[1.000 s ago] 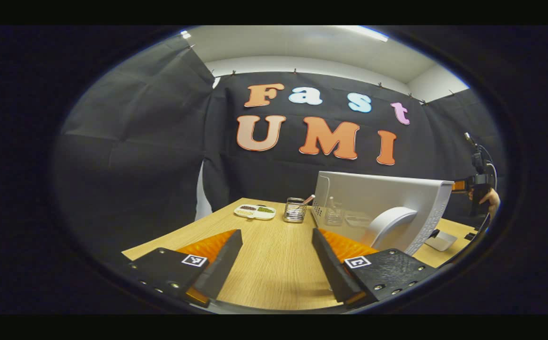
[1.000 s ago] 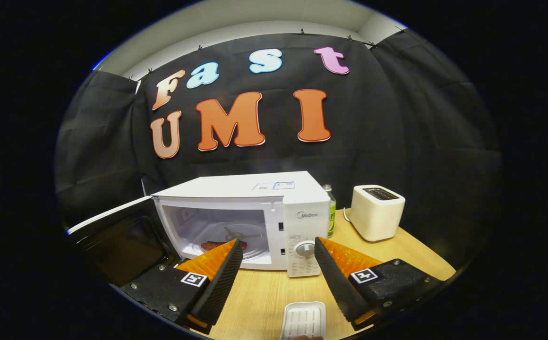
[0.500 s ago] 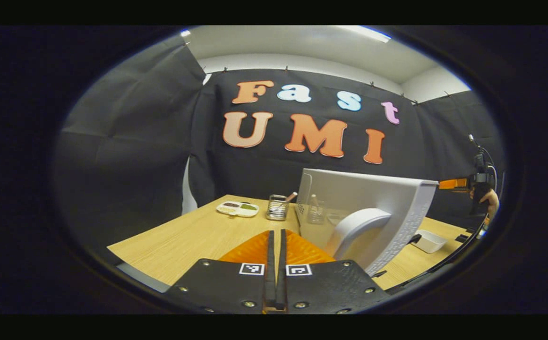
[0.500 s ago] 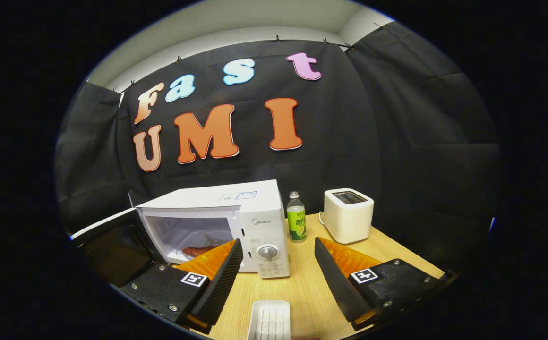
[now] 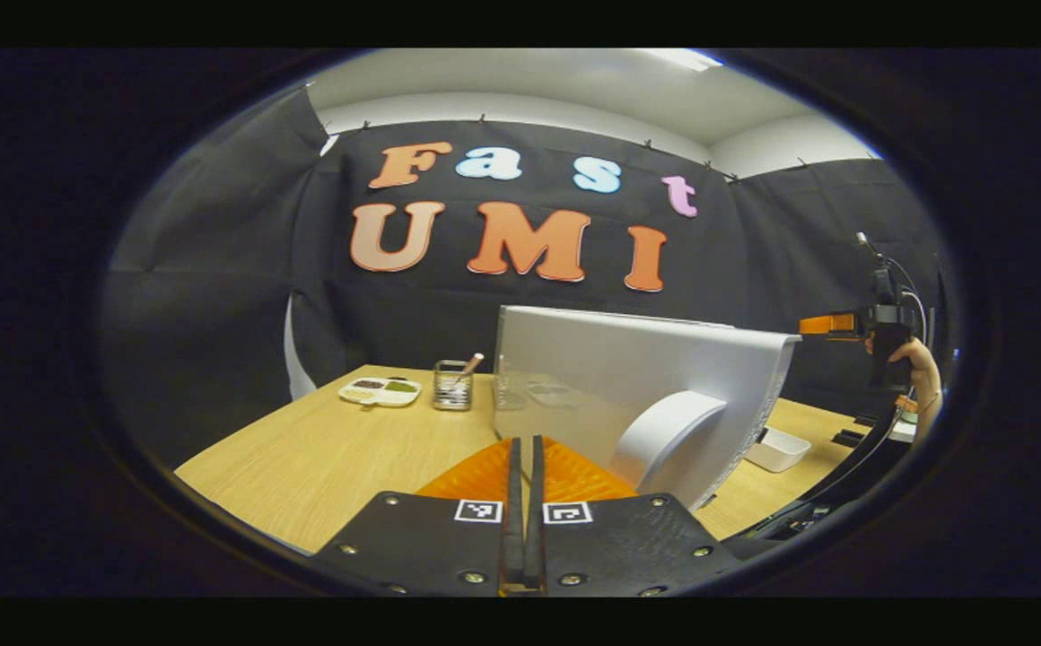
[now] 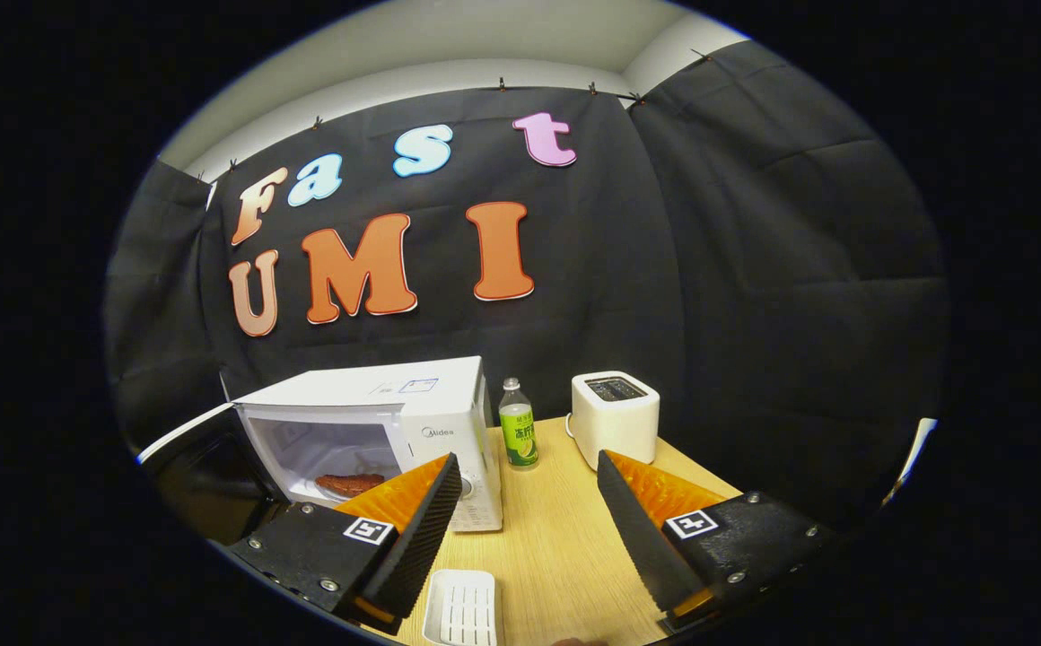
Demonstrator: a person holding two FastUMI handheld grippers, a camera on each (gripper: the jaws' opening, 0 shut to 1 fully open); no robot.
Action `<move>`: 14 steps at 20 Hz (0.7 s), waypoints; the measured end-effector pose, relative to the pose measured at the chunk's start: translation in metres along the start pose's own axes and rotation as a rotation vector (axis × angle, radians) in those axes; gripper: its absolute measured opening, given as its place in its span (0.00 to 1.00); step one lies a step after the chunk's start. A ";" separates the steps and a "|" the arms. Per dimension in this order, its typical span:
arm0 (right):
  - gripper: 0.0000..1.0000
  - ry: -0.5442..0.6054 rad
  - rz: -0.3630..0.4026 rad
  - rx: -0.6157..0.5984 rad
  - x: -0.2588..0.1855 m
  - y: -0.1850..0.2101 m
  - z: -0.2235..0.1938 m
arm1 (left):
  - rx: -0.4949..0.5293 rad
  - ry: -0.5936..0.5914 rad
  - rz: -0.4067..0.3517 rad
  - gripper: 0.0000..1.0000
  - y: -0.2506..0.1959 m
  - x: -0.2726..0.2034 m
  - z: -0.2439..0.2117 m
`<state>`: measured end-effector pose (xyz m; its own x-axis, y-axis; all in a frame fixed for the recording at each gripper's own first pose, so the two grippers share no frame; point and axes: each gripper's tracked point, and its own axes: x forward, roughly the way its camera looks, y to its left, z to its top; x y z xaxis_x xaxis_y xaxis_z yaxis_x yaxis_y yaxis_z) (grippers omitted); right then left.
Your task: Open the microwave oven with the left hand, put the food in, and close the microwave oven.
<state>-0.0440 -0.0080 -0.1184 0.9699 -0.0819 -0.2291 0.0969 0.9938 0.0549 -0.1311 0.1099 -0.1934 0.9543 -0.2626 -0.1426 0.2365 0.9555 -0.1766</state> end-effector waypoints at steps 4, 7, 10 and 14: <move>0.95 -0.018 -0.028 -0.007 -0.007 -0.022 0.013 | -0.010 -0.004 -0.075 0.01 -0.037 0.017 0.002; 0.94 -0.029 -0.050 -0.030 -0.012 -0.039 0.021 | -0.034 0.001 -0.122 0.01 -0.064 0.033 0.001; 0.95 -0.036 -0.060 -0.048 -0.016 -0.052 0.027 | -0.025 0.006 -0.168 0.02 -0.089 0.047 0.002; 0.95 -0.048 -0.049 -0.056 -0.020 -0.059 0.041 | 0.000 0.002 -0.194 0.01 -0.112 0.068 0.008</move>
<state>-0.0596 -0.0686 -0.0776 0.9740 -0.1326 -0.1834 0.1331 0.9911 -0.0100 -0.0913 -0.0142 -0.1752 0.8905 -0.4422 -0.1076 0.4161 0.8869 -0.2009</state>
